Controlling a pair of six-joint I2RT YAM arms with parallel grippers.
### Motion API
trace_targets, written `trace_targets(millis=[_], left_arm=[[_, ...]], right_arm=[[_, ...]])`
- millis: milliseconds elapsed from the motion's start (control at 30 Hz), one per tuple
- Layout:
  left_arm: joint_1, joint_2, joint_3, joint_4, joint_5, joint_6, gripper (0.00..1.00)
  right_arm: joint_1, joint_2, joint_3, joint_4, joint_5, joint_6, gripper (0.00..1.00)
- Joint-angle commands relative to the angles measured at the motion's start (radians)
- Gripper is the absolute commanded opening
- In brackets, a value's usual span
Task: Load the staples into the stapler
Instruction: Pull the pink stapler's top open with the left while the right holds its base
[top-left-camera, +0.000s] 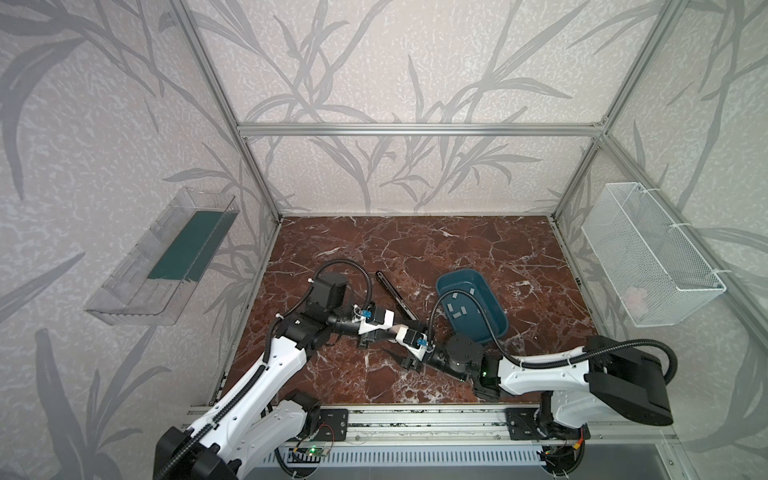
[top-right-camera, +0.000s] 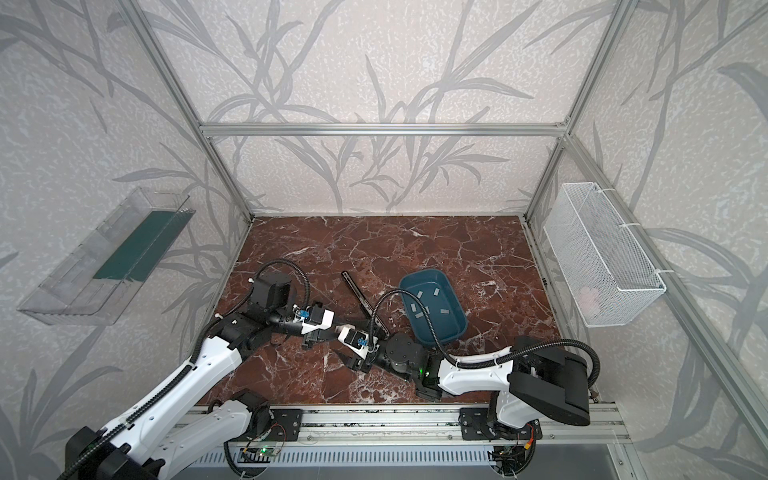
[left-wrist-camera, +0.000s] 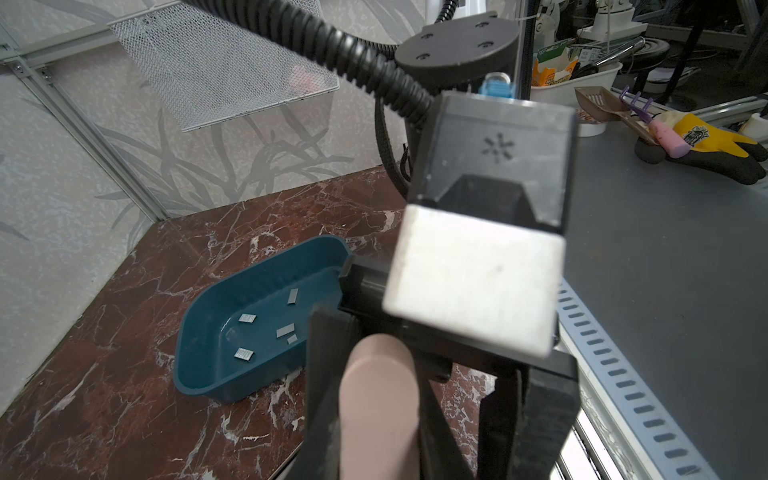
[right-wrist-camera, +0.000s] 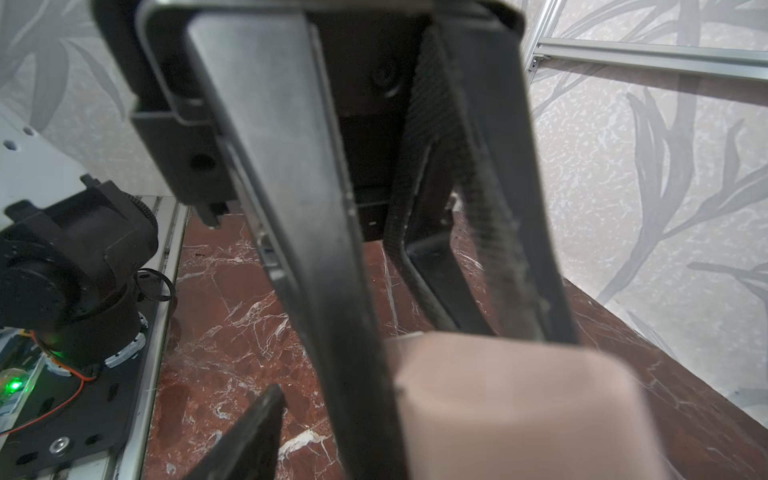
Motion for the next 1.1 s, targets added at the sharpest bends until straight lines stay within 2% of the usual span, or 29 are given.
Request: trace_targets(millis=[0,300,433,600,700,733,800,833,967,1067], left_arm=[[-0.005,-0.005,-0.001,-0.025,0.034,0.012,0.00],[-0.004,0.002,0.002,-0.045,0.023,0.025,0.00],[-0.004,0.002,0.004,-0.044,0.021,0.027,0.00],[-0.005,-0.001,0.003,-0.042,0.026,0.028,0.00],[-0.003,-0.010,0.001,-0.032,0.023,0.023,0.00],[-0.003,-0.017,0.000,-0.023,0.018,0.015,0.07],[0.000,-0.036,-0.014,0.017,-0.001,-0.014,0.31],[0.003,-0.048,-0.030,0.059,-0.010,-0.046,0.39],[0.027,-0.085,-0.068,0.181,-0.028,-0.152,0.54],[0.051,-0.122,-0.075,0.223,-0.049,-0.198,0.59]], right_arm=[[0.003,-0.026,-0.002,0.014,-0.038,-0.002,0.61],[0.003,-0.058,0.009,-0.019,-0.076,0.028,0.44],[0.003,-0.071,0.010,-0.031,-0.074,0.033,0.42],[0.003,-0.057,0.010,-0.025,-0.084,0.047,0.33],[0.005,-0.052,0.017,-0.039,-0.048,0.062,0.30],[0.009,-0.055,0.029,-0.069,-0.016,0.073,0.29],[0.015,-0.061,0.052,-0.140,0.044,0.093,0.23],[0.018,-0.064,0.060,-0.167,0.063,0.103,0.21],[0.048,-0.076,0.061,-0.230,0.137,0.133,0.20],[0.059,-0.081,0.076,-0.301,0.178,0.168,0.19]])
